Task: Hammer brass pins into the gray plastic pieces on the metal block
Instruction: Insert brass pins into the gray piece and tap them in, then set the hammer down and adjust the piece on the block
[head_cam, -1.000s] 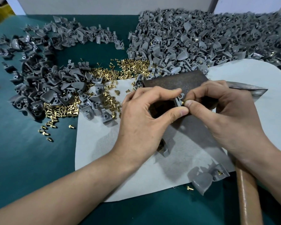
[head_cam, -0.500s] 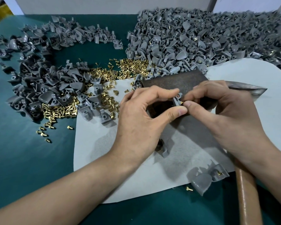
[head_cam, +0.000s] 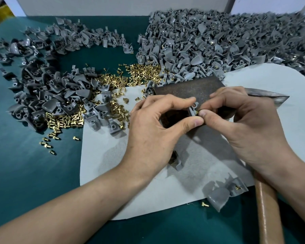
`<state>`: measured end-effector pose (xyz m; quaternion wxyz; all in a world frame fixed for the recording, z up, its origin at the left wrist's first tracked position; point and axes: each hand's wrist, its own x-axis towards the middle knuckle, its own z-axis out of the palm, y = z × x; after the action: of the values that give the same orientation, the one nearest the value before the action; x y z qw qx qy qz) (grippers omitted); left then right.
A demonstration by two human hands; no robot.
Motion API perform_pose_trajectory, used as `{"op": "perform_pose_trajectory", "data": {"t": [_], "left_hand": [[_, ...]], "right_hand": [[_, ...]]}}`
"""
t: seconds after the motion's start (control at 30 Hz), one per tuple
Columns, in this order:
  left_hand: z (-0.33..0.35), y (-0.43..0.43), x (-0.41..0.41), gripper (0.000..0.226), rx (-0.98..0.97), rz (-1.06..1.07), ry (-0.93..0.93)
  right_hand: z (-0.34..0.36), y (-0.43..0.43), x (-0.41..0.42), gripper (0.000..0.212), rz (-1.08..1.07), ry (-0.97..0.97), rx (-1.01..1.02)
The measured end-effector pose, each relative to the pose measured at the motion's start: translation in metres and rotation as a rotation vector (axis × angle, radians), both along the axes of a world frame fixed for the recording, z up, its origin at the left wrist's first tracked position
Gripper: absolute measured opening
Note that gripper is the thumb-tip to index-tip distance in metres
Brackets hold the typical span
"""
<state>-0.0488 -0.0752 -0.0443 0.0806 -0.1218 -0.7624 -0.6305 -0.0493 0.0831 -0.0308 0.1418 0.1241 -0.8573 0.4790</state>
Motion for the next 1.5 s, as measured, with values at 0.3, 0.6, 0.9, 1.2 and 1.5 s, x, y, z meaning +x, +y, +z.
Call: {"op": "perform_pose_trajectory", "data": {"t": [0.3,0.6,0.9,1.2,1.5], "left_hand": [[-0.002,-0.001,-0.001,0.032,0.008,-0.01,-0.016],[-0.004,0.0,0.0,0.033,-0.017,-0.006,-0.007],[-0.005,-0.003,-0.003,0.032,-0.006,0.058,0.004],[-0.007,0.0,-0.005,0.031,0.038,0.058,-0.056],[-0.005,-0.001,-0.002,0.018,-0.02,0.106,-0.061]], "right_hand": [[0.001,0.0,0.0,0.021,0.005,-0.034,-0.042],[0.001,-0.001,0.001,0.017,-0.059,-0.005,-0.084],[0.007,0.003,0.002,0.023,-0.154,0.064,-0.086],[0.022,0.054,0.017,0.037,-0.491,-0.556,0.742],[0.046,0.062,0.031,0.01,-0.348,-0.618,-0.244]]}}
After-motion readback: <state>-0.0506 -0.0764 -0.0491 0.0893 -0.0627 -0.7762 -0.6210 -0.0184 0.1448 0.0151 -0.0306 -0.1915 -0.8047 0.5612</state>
